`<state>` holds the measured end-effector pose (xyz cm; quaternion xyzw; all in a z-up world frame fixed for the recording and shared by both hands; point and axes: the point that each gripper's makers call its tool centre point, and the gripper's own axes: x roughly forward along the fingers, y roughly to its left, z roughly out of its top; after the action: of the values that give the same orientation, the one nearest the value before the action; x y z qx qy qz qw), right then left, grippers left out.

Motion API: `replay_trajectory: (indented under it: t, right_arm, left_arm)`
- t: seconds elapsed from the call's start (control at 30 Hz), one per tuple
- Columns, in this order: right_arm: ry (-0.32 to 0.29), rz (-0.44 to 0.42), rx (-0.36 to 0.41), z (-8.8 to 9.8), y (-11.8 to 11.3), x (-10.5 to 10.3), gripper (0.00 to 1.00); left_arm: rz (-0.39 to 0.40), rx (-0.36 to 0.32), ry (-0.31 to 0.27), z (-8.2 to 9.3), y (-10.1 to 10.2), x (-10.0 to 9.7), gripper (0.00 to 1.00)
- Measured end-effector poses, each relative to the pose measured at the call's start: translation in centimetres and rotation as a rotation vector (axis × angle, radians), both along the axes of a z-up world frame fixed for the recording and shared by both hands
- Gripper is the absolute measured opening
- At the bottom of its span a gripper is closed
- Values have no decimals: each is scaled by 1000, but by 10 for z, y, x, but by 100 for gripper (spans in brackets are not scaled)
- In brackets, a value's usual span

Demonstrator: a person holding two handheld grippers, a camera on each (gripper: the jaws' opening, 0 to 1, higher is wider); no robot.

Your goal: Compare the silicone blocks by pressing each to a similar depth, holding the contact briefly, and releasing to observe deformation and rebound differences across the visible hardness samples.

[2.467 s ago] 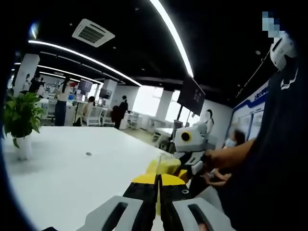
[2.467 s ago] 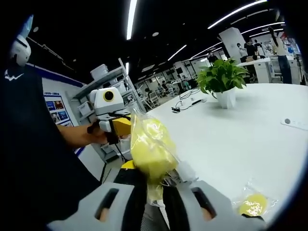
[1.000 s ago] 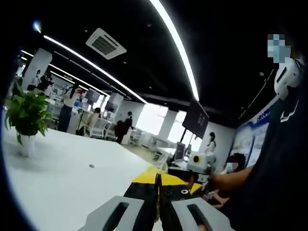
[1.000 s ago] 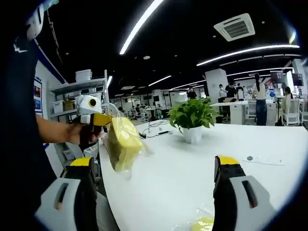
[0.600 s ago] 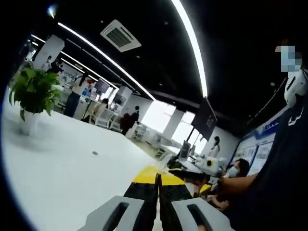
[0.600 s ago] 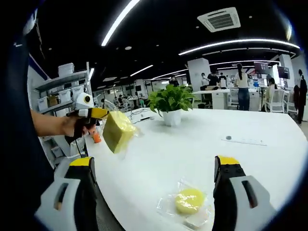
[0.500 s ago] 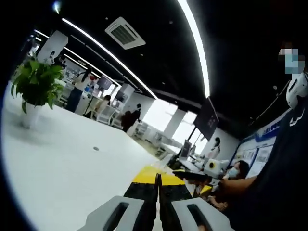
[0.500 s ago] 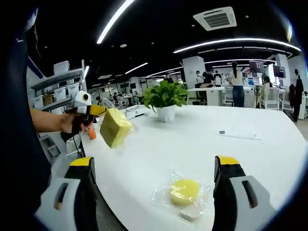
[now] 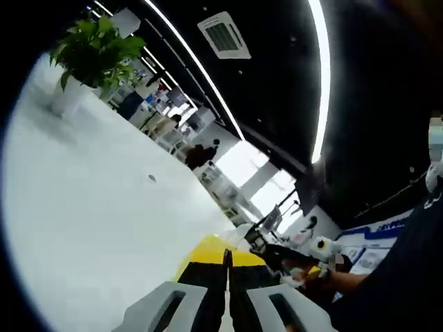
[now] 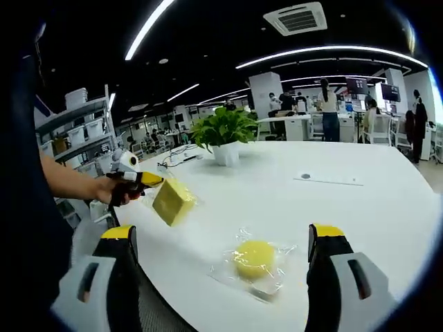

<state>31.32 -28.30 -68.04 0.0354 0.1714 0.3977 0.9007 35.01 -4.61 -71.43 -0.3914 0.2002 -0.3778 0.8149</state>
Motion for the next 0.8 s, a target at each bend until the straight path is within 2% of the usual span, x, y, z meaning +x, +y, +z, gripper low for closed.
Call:
replay_trajectory:
  t: [0.03, 0.13, 0.2, 0.27, 0.3, 0.4, 0.43, 0.47, 0.6, 0.7, 0.8]
  right_arm:
    - [4, -15, 7, -1, -4, -1, 96]
    - [32, -43, 17, -9, -9, -3, 96]
    - [55, -46, 14, -13, -8, -6, 96]
    - [67, -39, 18, -14, -5, -9, 96]
    - [65, -37, 16, -14, -4, -10, 96]
    - [67, -37, 21, -15, -3, -10, 96]
    - [67, -40, 26, -14, -2, -9, 96]
    - [68, -39, 28, -14, -1, -9, 96]
    - [72, -33, 28, -12, 1, -10, 94]
    - [82, -47, 65, -5, -1, -7, 91]
    - [80, -51, 78, -1, -1, -4, 92]
  left_arm:
    - [4, -1, 14, -4, 1, 1, 0]
    - [16, 3, 104, -31, 6, 0, 0]
    - [10, 3, 160, -43, 7, -4, 0]
    - [29, 63, 160, -49, 15, -3, 0]
    - [37, 62, 154, -49, 18, 0, 0]
    - [98, 191, 185, -69, 33, 3, 0]
    - [103, 209, 189, -72, 35, 4, 0]
    - [117, 265, 191, -79, 40, 5, 0]
    - [92, 297, 145, -78, 36, 6, 0]
    - [116, 360, 164, -87, 41, 10, 0]
    - [149, 340, 194, -88, 43, 10, 0]
